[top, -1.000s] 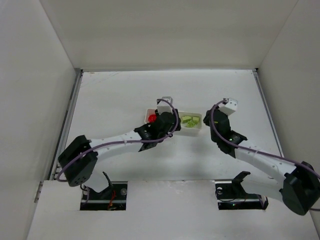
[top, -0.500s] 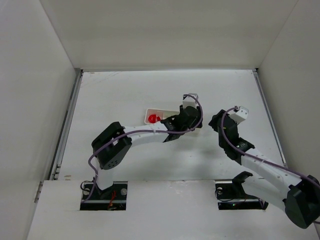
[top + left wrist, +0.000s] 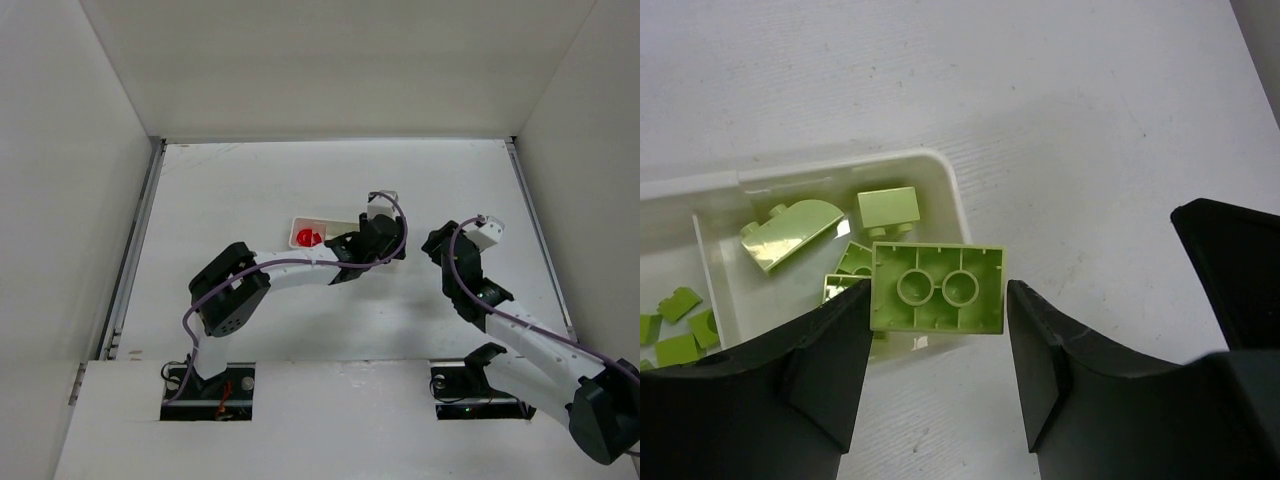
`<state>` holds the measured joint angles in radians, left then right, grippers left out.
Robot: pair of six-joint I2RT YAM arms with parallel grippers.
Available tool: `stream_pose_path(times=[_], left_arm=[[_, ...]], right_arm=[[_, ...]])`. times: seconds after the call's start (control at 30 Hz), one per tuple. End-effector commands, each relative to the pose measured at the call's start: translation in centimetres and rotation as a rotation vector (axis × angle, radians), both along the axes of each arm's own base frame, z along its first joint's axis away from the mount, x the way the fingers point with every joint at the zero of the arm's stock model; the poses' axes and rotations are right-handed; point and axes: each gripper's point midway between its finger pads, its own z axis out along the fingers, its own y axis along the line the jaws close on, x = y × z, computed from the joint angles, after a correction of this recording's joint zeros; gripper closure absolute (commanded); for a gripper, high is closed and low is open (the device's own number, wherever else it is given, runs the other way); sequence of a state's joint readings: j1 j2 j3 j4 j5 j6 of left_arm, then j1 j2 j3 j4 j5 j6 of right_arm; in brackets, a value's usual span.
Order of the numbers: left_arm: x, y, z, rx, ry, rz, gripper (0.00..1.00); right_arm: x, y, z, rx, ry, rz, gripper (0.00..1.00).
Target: Sort the legos into containers by color
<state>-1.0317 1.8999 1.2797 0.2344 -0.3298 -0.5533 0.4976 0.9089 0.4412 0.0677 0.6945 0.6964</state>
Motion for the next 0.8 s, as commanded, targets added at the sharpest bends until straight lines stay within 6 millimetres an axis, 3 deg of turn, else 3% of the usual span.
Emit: stream_pose_path(times=[0.0,0.23,0.3,0.33,0.43,0.6,0.67,0.77], left_arm=[[0.9,-0.6,1.9,-0.032,-0.033,0.001,0.45],[1.8,0.8,3.7,-0.036,-0.065,0.022,0.30],[1.9,1.4,4.6,-0.040,-0.077,0.030,0.16],[2.0,2.0,5.2,-0.038,-0.093,0.041,0.00],[2.2,4.3,7.0,-0.045,-0.125,0.089,0.00],[2.5,10.9,9.7,-0.066,-0.176,0.210,0.00],[2.4,14.6,10.3,-0.089,-0.183,0.277,0.00],[1.9,20.9,9.8,-0.120,-0.177,0.402,0.00]], right_arm=[[0.2,-0.1,1.3,0.035,-0.054,-0.010,0.38],[0.2,-0.1,1.2,0.039,-0.057,-0.014,0.38],[0.2,0.1,1.3,0.042,-0.058,-0.004,0.38],[0.3,0.1,1.4,0.040,-0.059,-0.001,0.38],[0.2,0.3,1.5,0.040,-0.071,-0.001,0.40],[0.2,0.5,1.4,0.040,-0.073,0.007,0.55],[0.1,0.6,1.2,0.052,-0.075,0.015,0.62],[0.2,0.8,1.3,0.056,-0.075,0.020,0.63]])
